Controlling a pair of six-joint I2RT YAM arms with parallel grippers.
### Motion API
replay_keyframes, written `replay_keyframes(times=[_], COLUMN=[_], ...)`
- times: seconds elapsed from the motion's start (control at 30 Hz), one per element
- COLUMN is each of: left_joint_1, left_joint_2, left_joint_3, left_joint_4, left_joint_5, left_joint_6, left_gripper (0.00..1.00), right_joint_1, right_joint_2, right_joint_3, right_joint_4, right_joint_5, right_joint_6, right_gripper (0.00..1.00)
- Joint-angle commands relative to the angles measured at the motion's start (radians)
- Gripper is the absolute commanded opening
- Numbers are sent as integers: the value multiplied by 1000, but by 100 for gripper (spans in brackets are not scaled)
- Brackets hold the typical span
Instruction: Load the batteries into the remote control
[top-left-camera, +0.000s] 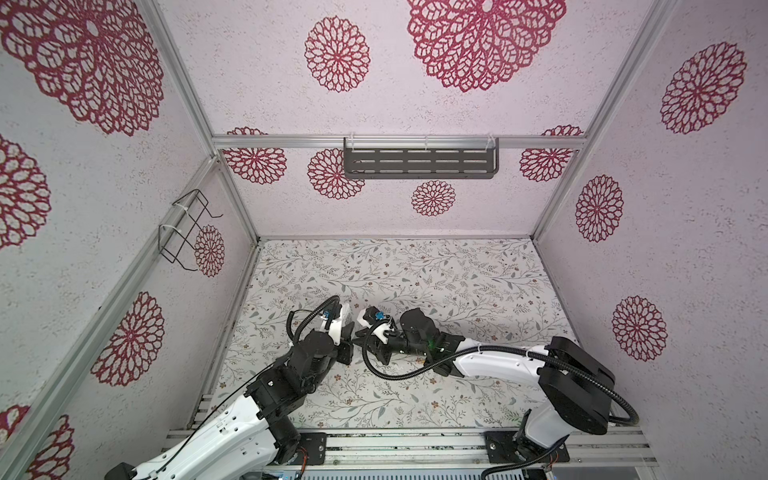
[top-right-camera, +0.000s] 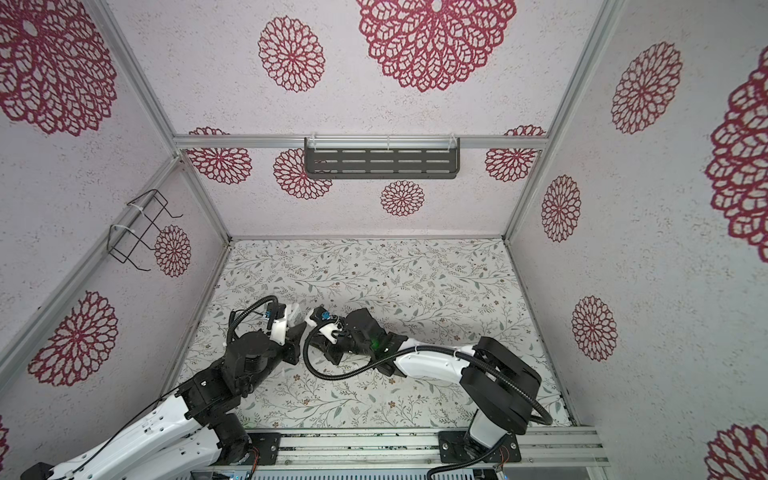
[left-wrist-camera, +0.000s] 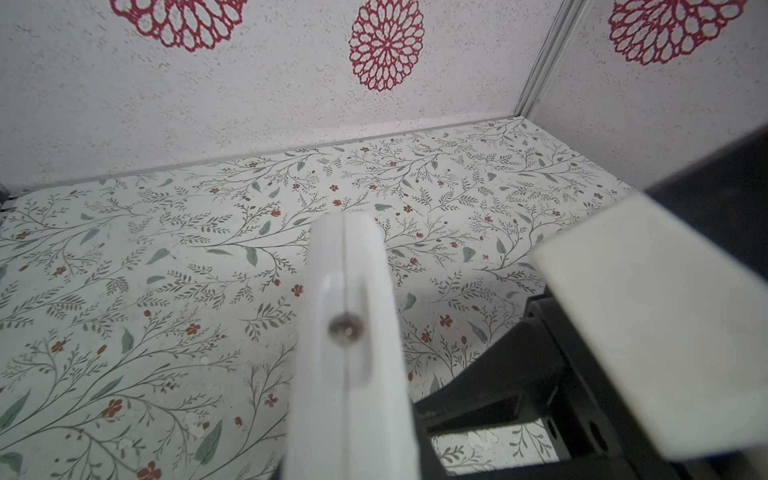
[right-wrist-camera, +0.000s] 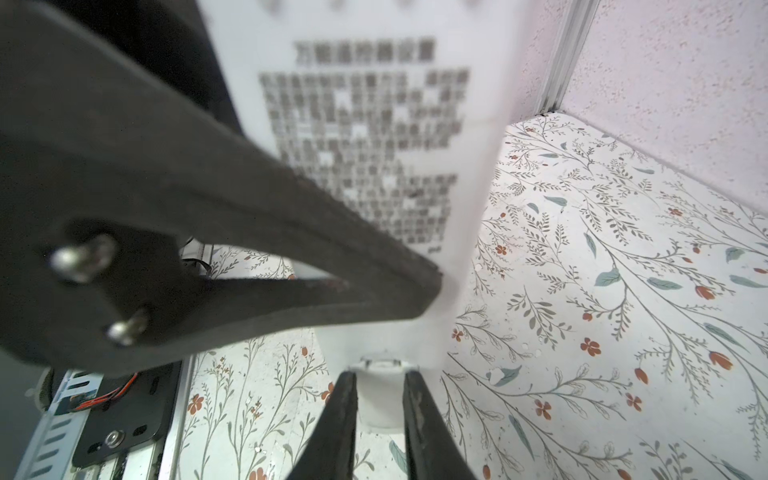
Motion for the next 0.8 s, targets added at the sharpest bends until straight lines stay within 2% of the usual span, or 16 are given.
replay_keyframes(times=[0.0,0.27,0.37,0.5,0.6,0.77], left_joint_1=[-12,-11,-12,-11,-12,-9], left_joint_2=[-1,3,-1,-41,-83,-144], left_joint_3=[30,33,32,10,-8,-32], left_joint_4=[35,36,35,53,72,99], left_joint_5=[-4,-3,1,40,70,115], left_joint_6=[13,17,15,13,7,-7], left_gripper=[0,0,0,0,0,0], right_joint_1=[6,-5,-14,-60,-92,-127], right_joint_2=[-56,-80,-88,-88,-89,-82], right_joint_3=[-10,-40,-45,-38,-39,-20], right_joint_4=[45,52,84,127,162,181], right_joint_5=[19,46,38,-24,-70,-135], right_joint_6=[-10,26,74,216,321,457], right_gripper=[23,25,35,56,64,71])
